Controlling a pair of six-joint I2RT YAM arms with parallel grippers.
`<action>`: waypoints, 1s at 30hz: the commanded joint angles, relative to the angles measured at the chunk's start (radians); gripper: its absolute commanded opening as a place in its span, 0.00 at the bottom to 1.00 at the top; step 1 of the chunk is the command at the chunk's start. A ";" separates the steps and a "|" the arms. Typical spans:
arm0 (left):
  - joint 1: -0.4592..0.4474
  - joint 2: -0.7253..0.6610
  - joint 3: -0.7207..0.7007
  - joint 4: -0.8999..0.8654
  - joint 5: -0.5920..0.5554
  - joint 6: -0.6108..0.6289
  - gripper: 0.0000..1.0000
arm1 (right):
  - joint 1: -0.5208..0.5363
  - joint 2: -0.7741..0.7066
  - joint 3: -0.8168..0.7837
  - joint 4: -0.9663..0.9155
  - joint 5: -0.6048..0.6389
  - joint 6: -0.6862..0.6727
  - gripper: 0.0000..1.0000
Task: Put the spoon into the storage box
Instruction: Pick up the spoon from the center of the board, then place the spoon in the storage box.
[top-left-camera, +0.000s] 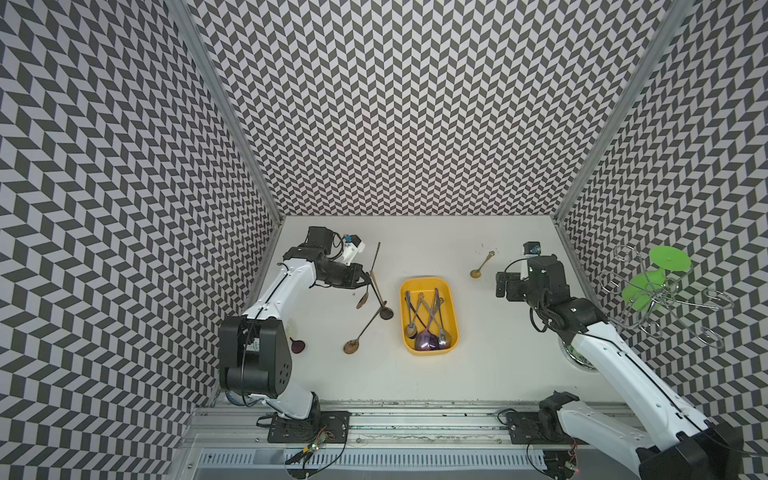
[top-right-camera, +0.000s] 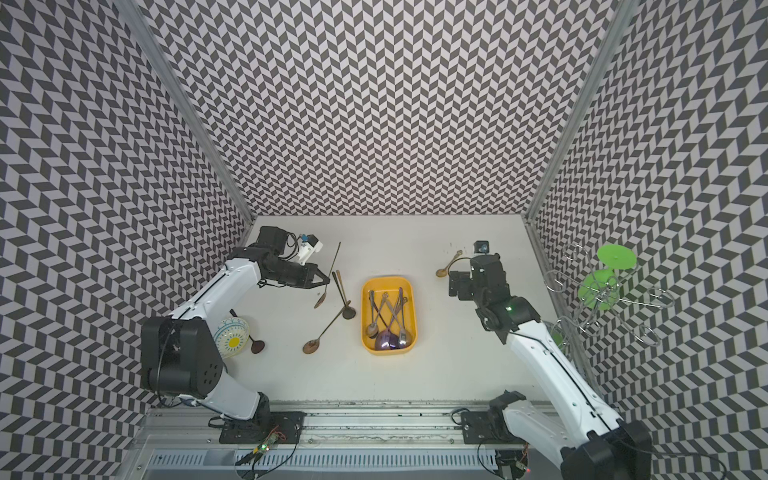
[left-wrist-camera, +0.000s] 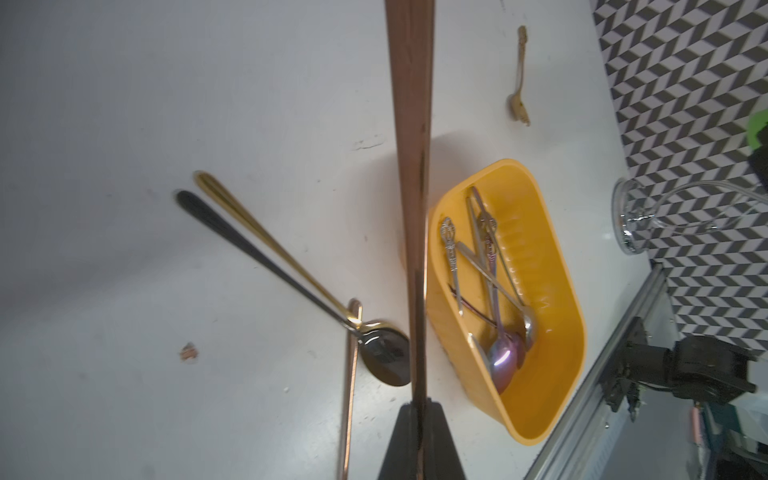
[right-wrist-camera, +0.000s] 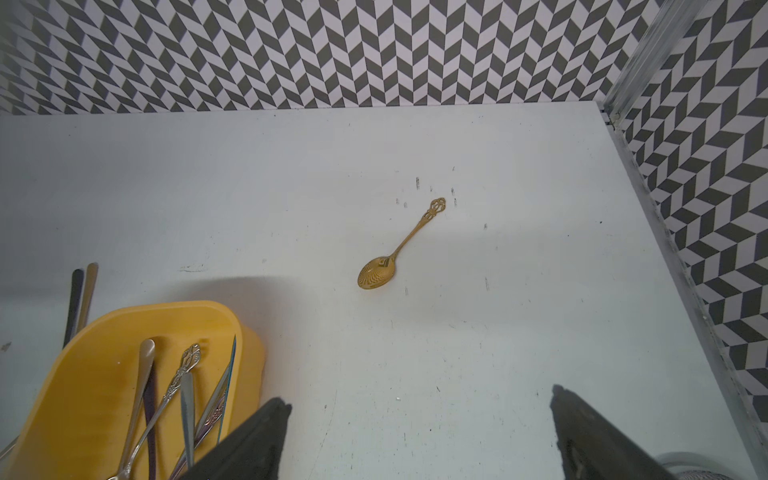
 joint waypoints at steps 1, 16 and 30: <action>-0.031 -0.021 -0.035 0.085 0.144 -0.104 0.00 | -0.005 -0.041 -0.028 0.087 0.028 -0.016 1.00; -0.151 -0.076 -0.326 0.546 0.382 -0.605 0.00 | -0.005 -0.078 -0.062 0.097 0.046 -0.022 1.00; -0.250 0.076 -0.262 0.558 0.370 -0.649 0.05 | -0.005 -0.086 -0.068 0.097 0.046 -0.028 1.00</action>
